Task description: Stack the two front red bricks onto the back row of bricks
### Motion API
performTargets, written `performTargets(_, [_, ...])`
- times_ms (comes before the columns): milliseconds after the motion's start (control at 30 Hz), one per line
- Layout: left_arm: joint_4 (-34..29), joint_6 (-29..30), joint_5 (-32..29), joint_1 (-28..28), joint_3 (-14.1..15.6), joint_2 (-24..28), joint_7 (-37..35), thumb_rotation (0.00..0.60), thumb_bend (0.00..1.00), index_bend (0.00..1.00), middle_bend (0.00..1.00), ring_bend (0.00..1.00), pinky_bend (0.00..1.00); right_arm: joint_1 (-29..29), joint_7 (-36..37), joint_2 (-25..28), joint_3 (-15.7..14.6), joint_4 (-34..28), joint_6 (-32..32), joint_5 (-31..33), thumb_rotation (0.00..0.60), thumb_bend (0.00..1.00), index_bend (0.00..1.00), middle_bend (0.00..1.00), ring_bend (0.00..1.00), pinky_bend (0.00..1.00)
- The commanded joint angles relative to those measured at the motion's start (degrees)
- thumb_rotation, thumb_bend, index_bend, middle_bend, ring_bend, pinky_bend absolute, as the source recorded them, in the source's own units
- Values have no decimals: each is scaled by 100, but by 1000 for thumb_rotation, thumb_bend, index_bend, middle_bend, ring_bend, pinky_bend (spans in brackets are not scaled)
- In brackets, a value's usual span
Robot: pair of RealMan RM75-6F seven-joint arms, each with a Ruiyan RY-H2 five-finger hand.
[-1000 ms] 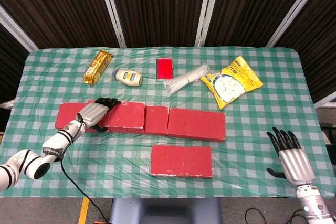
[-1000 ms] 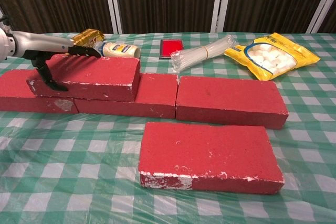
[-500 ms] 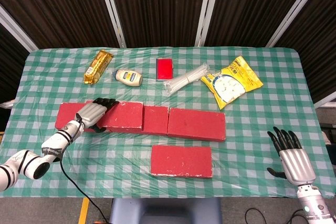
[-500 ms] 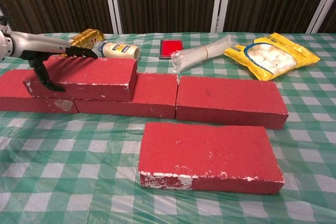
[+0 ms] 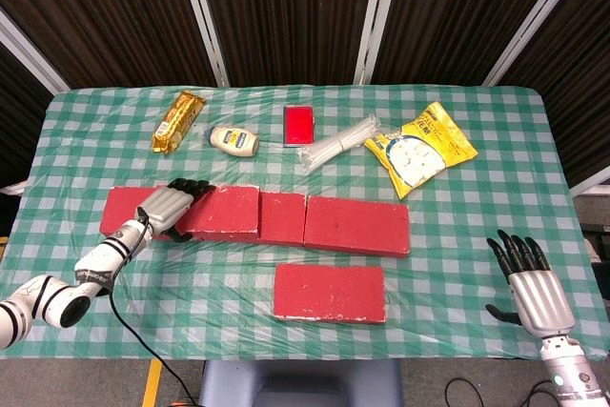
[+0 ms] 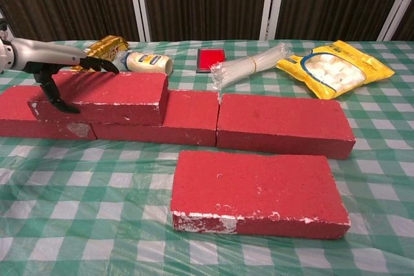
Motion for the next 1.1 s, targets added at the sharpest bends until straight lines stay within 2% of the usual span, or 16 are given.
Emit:
performTargets(33, [-17, 37, -12, 16, -8, -2, 20, 600, 269, 0, 0, 0, 34, -3, 4, 1, -2, -1, 9, -10, 600, 128, 0, 0, 0, 0])
performTargets(700, [-294, 335, 69, 87, 10, 87, 300, 600, 268, 0, 0, 0, 20, -17, 47, 6, -12, 5, 41, -60, 600, 128, 0, 0, 0, 0])
performTargets(767, [-503, 720, 228, 211, -30, 194, 355, 600, 266, 0, 0, 0, 18, -16, 67, 5, -28, 10, 62, -122, 600, 128, 0, 0, 0, 0])
performTargets(867, [-1000, 1447, 633, 592, 73, 505, 388, 600, 256, 0, 0, 0, 19, 20, 187, -22, -92, 66, 52, -310, 600, 129, 0, 0, 0, 0])
performTargets(967, [-1419, 2222, 1147, 1120, 346, 828, 328, 600, 260, 0, 0, 0, 19, 74, 429, -129, -176, 121, 87, -617, 600, 128, 0, 0, 0, 0])
performTargets(1100, [-1461, 3299, 1729, 1933, 787, 953, 277, 600, 268, 0, 0, 0, 17, 174, 516, -333, -303, 123, 67, -1028, 600, 129, 0, 0, 0, 0])
